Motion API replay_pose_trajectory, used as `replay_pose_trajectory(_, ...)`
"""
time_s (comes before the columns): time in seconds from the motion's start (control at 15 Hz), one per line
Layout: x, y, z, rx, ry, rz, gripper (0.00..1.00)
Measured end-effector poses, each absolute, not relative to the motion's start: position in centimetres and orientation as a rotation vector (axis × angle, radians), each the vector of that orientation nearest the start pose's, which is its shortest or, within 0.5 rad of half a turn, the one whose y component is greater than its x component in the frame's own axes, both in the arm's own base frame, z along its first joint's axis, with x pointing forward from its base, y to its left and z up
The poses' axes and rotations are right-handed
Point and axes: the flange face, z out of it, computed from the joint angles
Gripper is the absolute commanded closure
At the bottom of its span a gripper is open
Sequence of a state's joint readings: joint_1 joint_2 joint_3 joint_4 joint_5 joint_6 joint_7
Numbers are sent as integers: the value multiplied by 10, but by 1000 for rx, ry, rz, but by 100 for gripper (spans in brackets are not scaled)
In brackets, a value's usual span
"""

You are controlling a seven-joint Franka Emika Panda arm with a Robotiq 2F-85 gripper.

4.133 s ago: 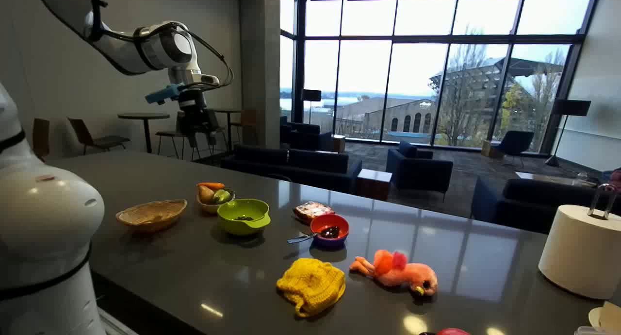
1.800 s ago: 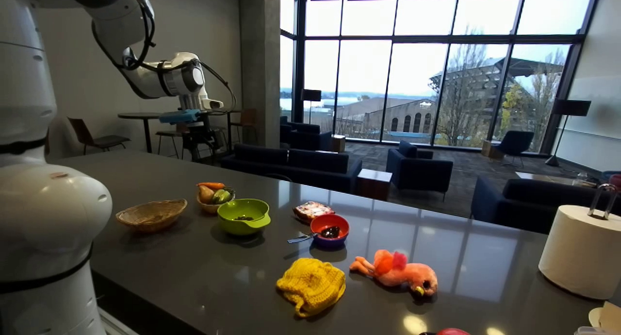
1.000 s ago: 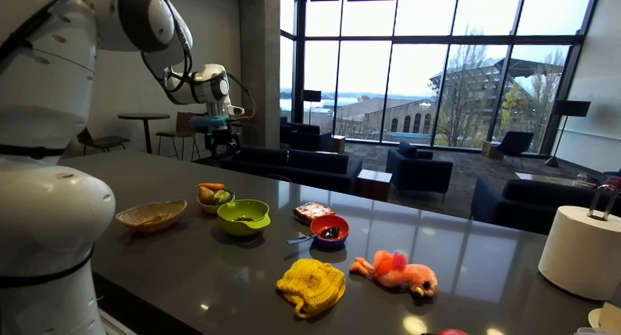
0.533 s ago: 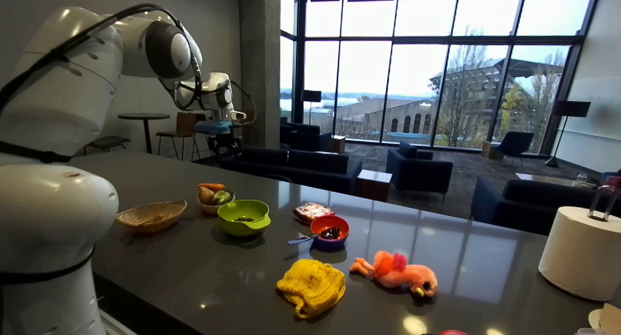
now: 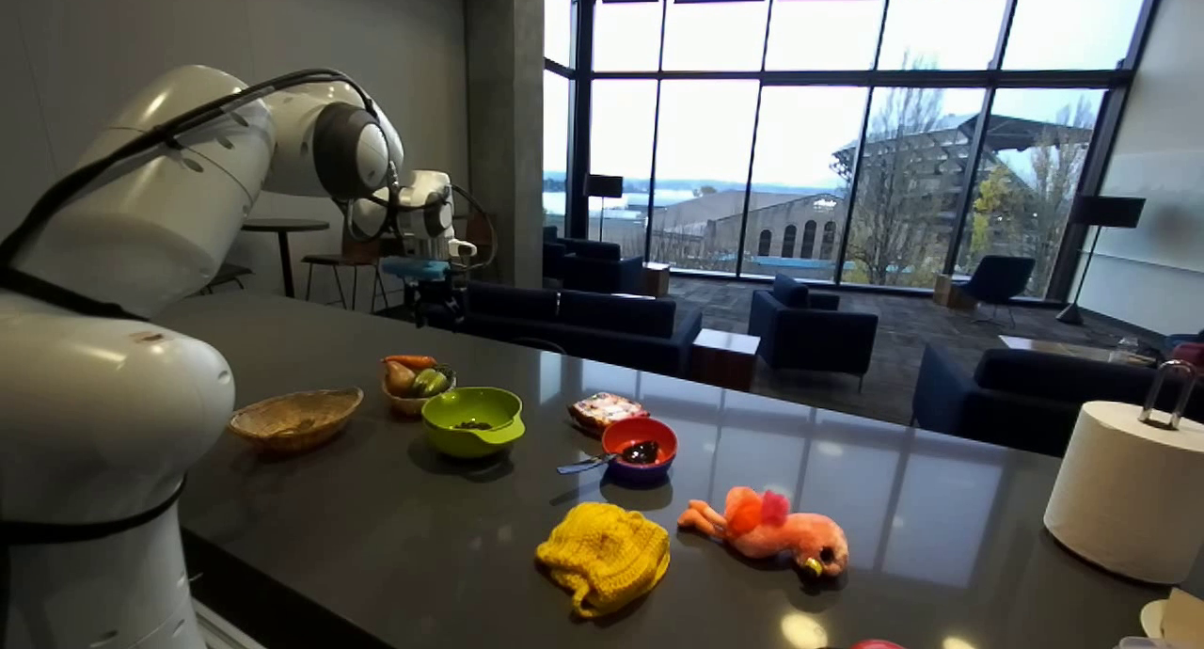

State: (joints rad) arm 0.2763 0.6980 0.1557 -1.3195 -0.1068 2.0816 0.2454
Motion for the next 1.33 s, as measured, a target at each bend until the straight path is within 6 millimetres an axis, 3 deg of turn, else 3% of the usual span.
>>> replay_pose_trajectory(0.67,708,287,271,-3090,-300,-50,0)
replay_pose_trajectory(1.07,716,286,245,-3078,-312,-28,0)
replay_pose_trajectory(1.13,717,286,242,-3076,-313,-26,3)
replay_pose_trajectory(1.2,718,286,239,-3073,-312,-25,26)
replay_pose_trajectory(1.33,720,287,234,-3071,-313,-24,29)
